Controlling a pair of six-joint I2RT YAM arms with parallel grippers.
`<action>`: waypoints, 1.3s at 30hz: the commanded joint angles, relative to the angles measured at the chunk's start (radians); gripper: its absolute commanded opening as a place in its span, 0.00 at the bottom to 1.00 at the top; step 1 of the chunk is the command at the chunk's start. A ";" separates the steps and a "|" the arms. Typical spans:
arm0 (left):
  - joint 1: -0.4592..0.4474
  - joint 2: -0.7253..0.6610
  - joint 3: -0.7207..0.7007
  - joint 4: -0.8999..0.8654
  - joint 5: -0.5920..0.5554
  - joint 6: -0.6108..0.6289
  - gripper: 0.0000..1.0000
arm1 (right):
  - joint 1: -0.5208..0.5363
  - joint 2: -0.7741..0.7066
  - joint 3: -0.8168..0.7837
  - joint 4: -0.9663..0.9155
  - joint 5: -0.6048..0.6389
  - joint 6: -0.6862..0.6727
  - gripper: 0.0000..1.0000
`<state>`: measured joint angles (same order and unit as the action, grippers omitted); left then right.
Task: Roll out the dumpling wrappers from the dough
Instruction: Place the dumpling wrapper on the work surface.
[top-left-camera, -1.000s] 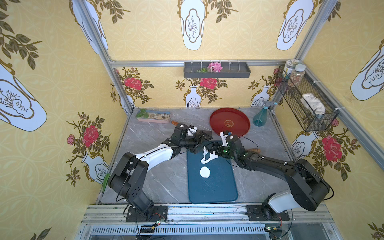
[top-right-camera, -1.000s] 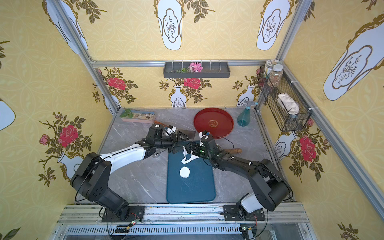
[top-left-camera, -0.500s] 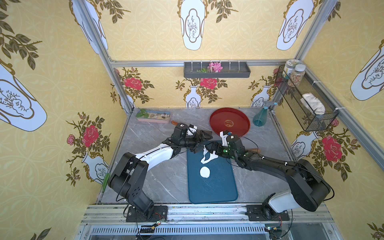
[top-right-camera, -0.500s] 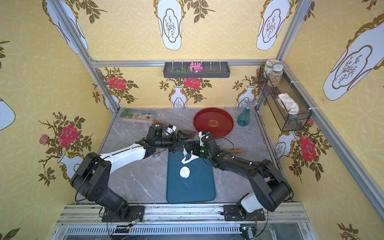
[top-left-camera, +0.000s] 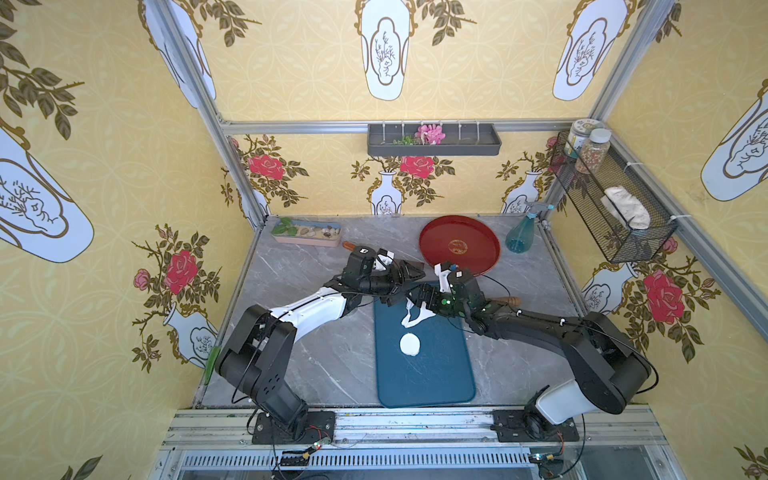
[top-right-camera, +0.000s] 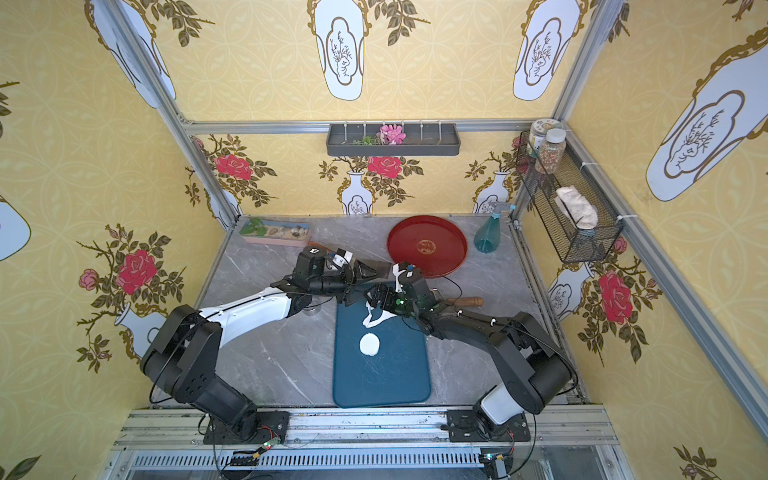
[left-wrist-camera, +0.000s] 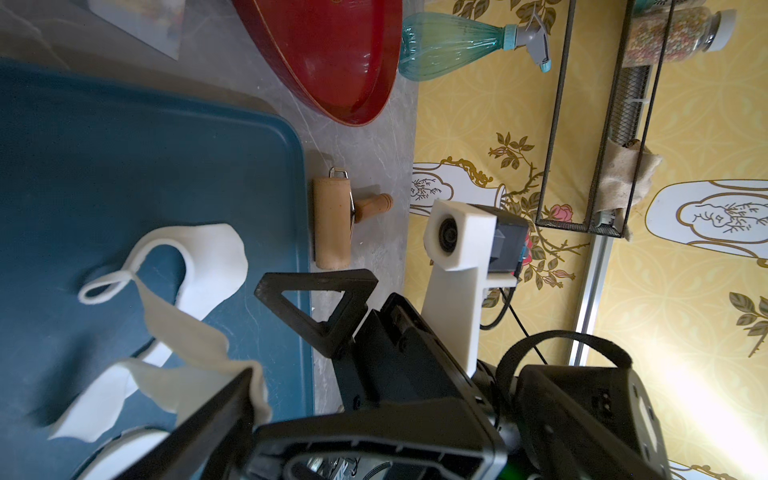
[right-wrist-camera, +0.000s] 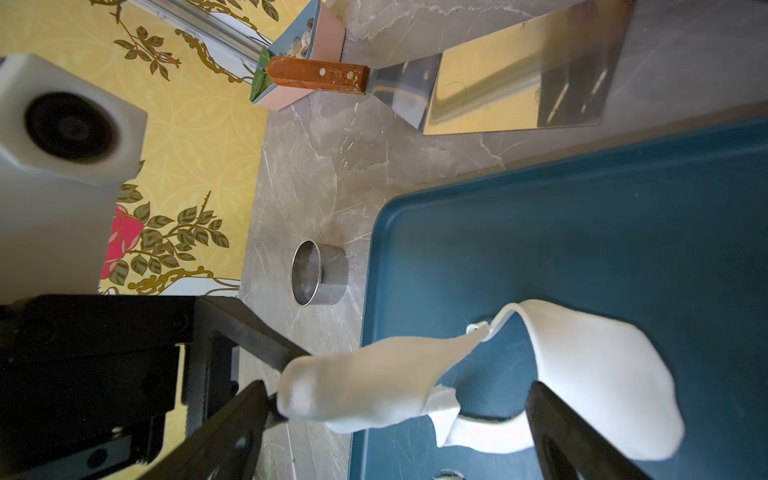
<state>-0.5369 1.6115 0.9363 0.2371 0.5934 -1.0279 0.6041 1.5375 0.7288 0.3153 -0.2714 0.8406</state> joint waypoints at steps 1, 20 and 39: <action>0.000 -0.003 -0.002 0.005 0.008 0.007 1.00 | -0.003 0.009 0.007 0.021 0.021 0.010 0.97; 0.002 0.004 -0.002 0.010 0.003 0.007 1.00 | -0.040 -0.032 -0.022 -0.020 0.026 0.008 0.97; 0.002 0.021 0.015 0.005 0.012 0.010 1.00 | -0.061 -0.070 -0.017 -0.020 -0.018 -0.004 0.97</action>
<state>-0.5362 1.6226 0.9474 0.2371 0.5915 -1.0279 0.5407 1.4719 0.7029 0.2596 -0.2657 0.8413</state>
